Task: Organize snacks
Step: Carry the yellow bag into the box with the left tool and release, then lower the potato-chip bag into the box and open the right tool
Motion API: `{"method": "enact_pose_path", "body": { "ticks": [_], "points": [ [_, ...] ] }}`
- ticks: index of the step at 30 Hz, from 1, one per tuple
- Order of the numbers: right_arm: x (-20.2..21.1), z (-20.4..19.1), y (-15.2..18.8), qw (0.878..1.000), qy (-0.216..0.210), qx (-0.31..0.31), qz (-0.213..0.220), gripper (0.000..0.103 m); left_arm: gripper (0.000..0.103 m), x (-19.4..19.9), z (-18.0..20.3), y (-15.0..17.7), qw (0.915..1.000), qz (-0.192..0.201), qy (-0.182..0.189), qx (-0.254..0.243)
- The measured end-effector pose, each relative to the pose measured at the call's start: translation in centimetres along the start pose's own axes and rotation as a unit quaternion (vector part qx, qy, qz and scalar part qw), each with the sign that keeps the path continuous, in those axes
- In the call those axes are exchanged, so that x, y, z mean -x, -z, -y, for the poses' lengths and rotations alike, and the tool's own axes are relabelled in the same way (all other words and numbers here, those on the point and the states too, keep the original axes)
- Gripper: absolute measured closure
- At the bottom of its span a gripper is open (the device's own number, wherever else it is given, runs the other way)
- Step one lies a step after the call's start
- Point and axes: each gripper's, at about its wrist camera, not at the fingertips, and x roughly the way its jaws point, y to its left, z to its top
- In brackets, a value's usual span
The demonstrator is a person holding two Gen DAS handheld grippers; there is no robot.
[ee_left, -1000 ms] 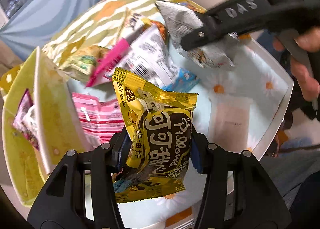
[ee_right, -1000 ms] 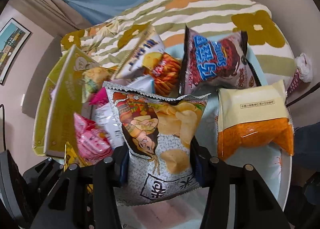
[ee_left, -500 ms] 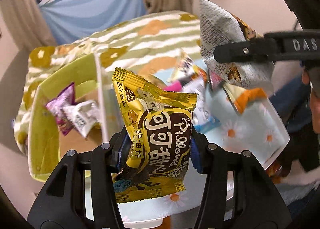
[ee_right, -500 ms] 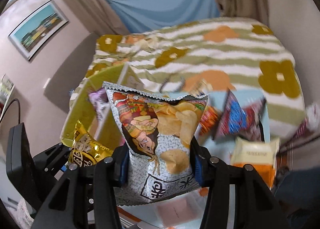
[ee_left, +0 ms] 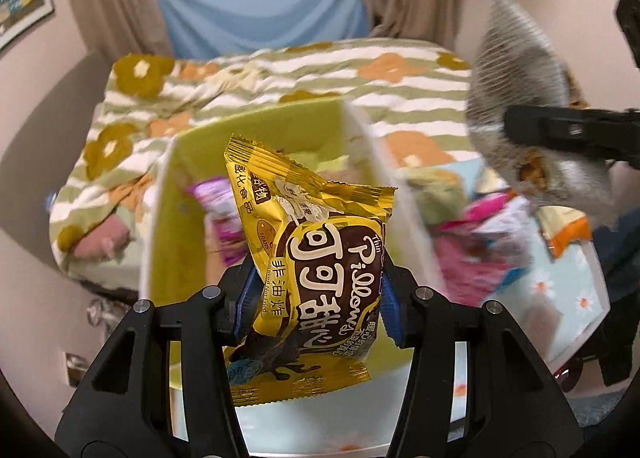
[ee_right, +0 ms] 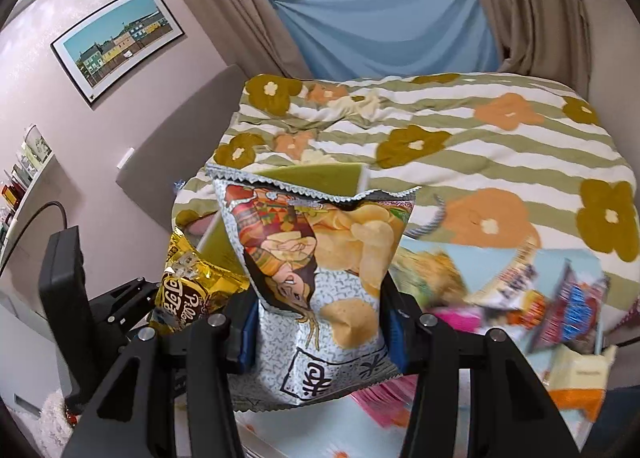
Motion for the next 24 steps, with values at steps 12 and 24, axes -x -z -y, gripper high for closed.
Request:
{"method": "enact_pose_path", "body": {
  "ticks": [12, 24],
  "points": [
    [-8.4, -5.4, -0.4, 0.999, 0.009, -0.015, -0.044, 0.057, 0.000, -6.5, -8.4, 2.1, 0.9961, -0.069, 0.028, 0.049],
    [-10.6, -6.9, 2.0, 0.996, 0.018, -0.011, -0.085, 0.056, 0.000, -4.0, -9.0, 4.2, 0.9949, -0.059, 0.019, 0.079]
  ]
}}
